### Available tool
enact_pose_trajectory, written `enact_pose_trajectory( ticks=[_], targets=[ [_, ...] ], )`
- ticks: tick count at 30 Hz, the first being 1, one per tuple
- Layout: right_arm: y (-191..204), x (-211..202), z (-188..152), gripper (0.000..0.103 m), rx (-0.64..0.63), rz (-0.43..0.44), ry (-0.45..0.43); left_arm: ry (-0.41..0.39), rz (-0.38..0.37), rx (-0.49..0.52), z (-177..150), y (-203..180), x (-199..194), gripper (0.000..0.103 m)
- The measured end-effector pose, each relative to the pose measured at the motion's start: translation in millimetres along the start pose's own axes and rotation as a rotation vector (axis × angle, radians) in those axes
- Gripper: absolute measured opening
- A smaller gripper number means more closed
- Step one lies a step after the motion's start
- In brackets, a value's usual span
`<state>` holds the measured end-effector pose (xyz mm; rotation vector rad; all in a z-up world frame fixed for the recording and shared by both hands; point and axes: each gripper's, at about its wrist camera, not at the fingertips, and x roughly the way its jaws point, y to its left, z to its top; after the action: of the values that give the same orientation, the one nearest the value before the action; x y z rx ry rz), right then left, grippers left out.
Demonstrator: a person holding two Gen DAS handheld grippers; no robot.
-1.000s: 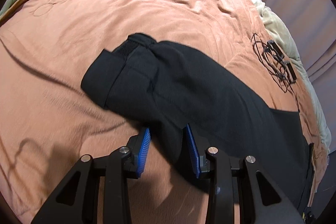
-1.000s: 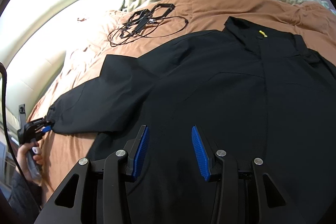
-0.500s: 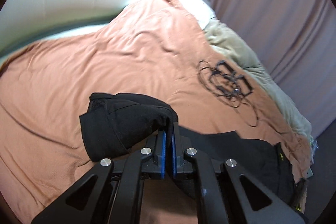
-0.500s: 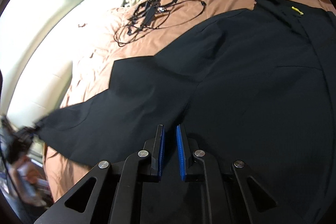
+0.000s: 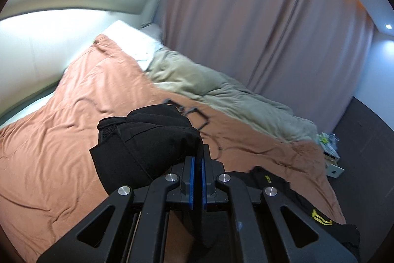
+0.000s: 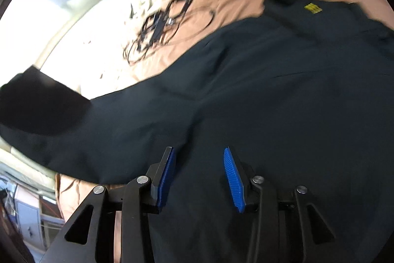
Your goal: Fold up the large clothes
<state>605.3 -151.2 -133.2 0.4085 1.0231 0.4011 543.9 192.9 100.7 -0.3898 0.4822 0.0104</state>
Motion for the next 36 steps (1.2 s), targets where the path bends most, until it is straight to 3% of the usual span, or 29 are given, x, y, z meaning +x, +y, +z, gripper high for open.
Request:
enact_pose_trajectory(
  ticks=[5, 9, 19, 23, 31, 36],
  targets=[
    [-42, -80, -22, 0.043, 0.054, -0.055, -0.093, 0.005, -0.091, 0.07, 5, -63, 1, 0.006],
    [-83, -124, -45, 0.053, 0.118, -0.091, -0.177, 0.022, -0.13, 0.121, 3, -110, 8, 0.006],
    [-147, -149, -29, 0.053, 0.282, -0.034, -0.208, 0.09, -0.188, 0.253, -28, -226, 46, 0.006],
    [-158, -160, -27, 0.053, 0.269, -0.088, -0.215, 0.14, -0.204, 0.305, -54, -266, 71, 0.006],
    [-203, -179, -33, 0.053, 0.379, -0.091, -0.219, 0.268, -0.234, 0.361, -116, -317, 131, 0.006],
    [-230, -195, -38, 0.071, 0.478, -0.049, -0.25, 0.367, -0.246, 0.387, -158, -336, 168, 0.006]
  ],
)
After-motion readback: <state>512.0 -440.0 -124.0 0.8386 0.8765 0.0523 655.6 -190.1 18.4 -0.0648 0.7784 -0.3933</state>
